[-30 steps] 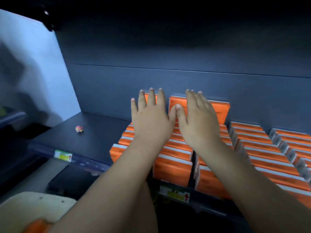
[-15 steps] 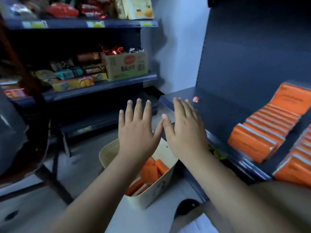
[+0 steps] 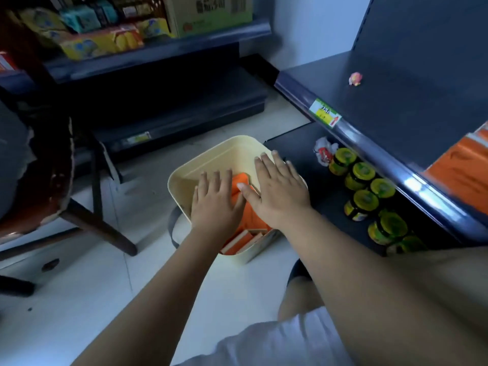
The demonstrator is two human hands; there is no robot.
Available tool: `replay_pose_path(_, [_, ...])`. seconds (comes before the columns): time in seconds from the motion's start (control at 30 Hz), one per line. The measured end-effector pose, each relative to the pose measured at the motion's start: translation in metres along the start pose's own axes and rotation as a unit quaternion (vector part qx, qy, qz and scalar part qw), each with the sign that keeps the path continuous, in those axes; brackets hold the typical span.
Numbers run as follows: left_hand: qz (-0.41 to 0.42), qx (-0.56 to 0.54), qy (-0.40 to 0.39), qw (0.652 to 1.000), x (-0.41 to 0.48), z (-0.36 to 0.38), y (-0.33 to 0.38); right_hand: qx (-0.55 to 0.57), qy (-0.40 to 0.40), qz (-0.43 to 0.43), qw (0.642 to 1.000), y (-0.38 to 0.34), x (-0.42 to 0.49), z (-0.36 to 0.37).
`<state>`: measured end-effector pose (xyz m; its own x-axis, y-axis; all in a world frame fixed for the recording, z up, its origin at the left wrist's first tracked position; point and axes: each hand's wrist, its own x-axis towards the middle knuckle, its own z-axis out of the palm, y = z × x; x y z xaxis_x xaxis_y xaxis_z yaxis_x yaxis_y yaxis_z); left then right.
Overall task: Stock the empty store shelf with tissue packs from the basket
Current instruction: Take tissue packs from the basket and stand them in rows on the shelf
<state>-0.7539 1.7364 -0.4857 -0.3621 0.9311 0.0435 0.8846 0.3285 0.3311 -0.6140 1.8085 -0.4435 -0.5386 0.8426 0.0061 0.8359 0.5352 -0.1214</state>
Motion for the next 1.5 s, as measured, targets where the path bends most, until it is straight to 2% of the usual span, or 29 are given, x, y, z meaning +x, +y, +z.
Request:
replay_pose_path(0.2, [-0.075,-0.016,-0.093,0.993,0.034,0.048,-0.017,0.047,-0.093,0.07,0.992,0.01,0.036,0.061])
replay_pose_path(0.47, [-0.19,-0.036,-0.206,0.959,0.076,0.093,-0.054,0.116,-0.193,0.089,0.97,0.026,0.075,0.13])
replay_pose_path(0.6, [-0.276,-0.12,-0.228,0.926,0.091,0.11,-0.065,0.121,-0.289,0.166,0.935,0.039,0.096,0.16])
replay_pose_path(0.67, [-0.301,-0.126,-0.243,0.913,0.096,0.121,-0.071,0.126,-0.323,0.214,0.913,0.044,0.102,0.173])
replay_pose_path(0.73, [-0.313,-0.136,-0.253,0.905,0.101,0.127,-0.078,0.124,-0.331,0.243,0.903,0.048,0.104,0.185])
replay_pose_path(0.83, [-0.311,-0.145,-0.23,0.911,0.114,0.137,-0.087,0.098,-0.333,0.263,0.9,0.048,0.112,0.2])
replay_pose_path(0.93, [-0.315,-0.124,-0.221,0.915,0.128,0.146,-0.088,0.099,-0.297,0.288,0.905,0.047,0.124,0.208])
replay_pose_path(1.1, [-0.315,-0.017,-0.238,0.918,0.14,0.168,-0.085,0.126,-0.318,0.337,0.877,0.058,0.125,0.215])
replay_pose_path(1.23, [-0.332,-0.008,-0.299,0.894,0.132,0.173,-0.07,0.108,-0.306,0.345,0.881,0.059,0.119,0.216])
replay_pose_path(1.37, [-0.371,-0.036,-0.293,0.88,0.127,0.189,-0.075,0.235,-0.29,0.438,0.818,0.059,0.113,0.217])
replay_pose_path(1.43, [-0.368,-0.055,-0.28,0.885,0.127,0.191,-0.079,0.249,-0.285,0.451,0.808,0.064,0.117,0.215])
replay_pose_path(1.5, [-0.35,-0.046,-0.265,0.897,0.126,0.189,-0.084,0.232,-0.294,0.444,0.814,0.067,0.119,0.211])
